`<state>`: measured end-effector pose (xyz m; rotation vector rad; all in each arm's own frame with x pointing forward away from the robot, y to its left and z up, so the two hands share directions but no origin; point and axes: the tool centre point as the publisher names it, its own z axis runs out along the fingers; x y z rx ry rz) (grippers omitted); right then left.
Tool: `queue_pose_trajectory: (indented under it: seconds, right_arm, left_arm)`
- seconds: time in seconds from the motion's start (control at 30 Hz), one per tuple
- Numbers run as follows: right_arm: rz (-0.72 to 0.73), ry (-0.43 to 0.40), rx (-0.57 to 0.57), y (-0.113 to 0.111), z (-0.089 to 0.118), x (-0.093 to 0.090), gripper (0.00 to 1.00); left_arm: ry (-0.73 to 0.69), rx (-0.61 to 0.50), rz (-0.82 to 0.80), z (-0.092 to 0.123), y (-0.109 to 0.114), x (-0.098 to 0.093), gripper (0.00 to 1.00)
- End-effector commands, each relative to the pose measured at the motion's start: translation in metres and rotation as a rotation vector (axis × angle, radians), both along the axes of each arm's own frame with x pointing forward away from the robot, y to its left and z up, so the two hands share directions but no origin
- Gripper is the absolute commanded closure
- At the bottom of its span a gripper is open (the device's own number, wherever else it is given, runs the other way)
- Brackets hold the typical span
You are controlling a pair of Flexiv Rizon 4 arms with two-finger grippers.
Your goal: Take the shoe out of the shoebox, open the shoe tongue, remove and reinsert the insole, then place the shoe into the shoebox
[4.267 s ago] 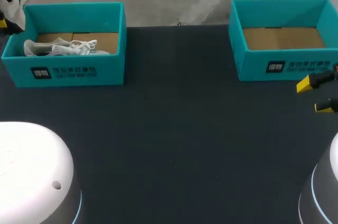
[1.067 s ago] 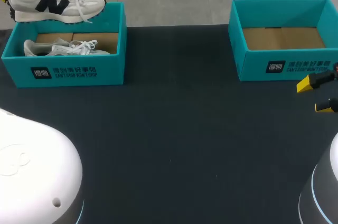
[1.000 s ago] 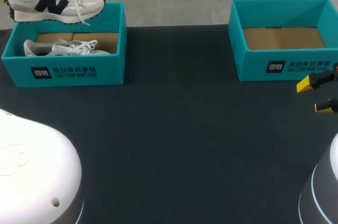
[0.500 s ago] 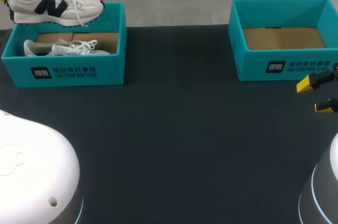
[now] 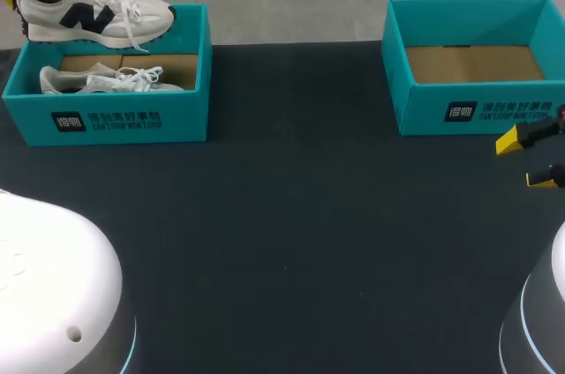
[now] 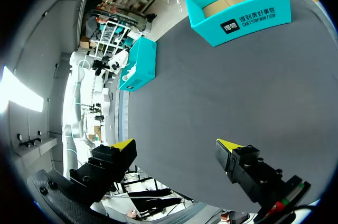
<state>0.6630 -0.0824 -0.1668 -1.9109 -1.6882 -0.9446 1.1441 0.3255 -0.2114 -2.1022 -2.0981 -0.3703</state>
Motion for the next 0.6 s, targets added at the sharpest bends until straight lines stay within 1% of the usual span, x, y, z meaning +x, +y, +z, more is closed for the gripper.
queue_pose_trajectory:
  seconds: [0.03, 0.13, 0.23, 0.4, 0.6]
  right_arm:
    - [-0.034, -0.030, -0.003, 0.000, 0.001, -0.010, 0.00]
    - [-0.034, -0.030, -0.003, 0.000, 0.001, -0.010, 0.00]
    - [-0.034, -0.030, -0.003, 0.000, 0.001, -0.010, 0.00]
    - [-0.034, -0.030, -0.003, 0.000, 0.001, -0.010, 0.00]
    - [-0.034, -0.030, -0.003, 0.000, 0.001, -0.010, 0.00]
  left_arm:
    - [-0.027, -0.023, -0.052, -0.010, 0.002, 0.003, 1.00]
    - [-0.024, 0.002, -0.044, -0.018, 0.004, 0.013, 1.00]
    - [-0.027, -0.022, -0.071, -0.024, 0.007, 0.019, 1.00]
    - [-0.038, -0.014, -0.073, -0.040, 0.007, 0.029, 1.00]
    - [-0.036, -0.038, -0.087, -0.054, 0.007, 0.039, 1.00]
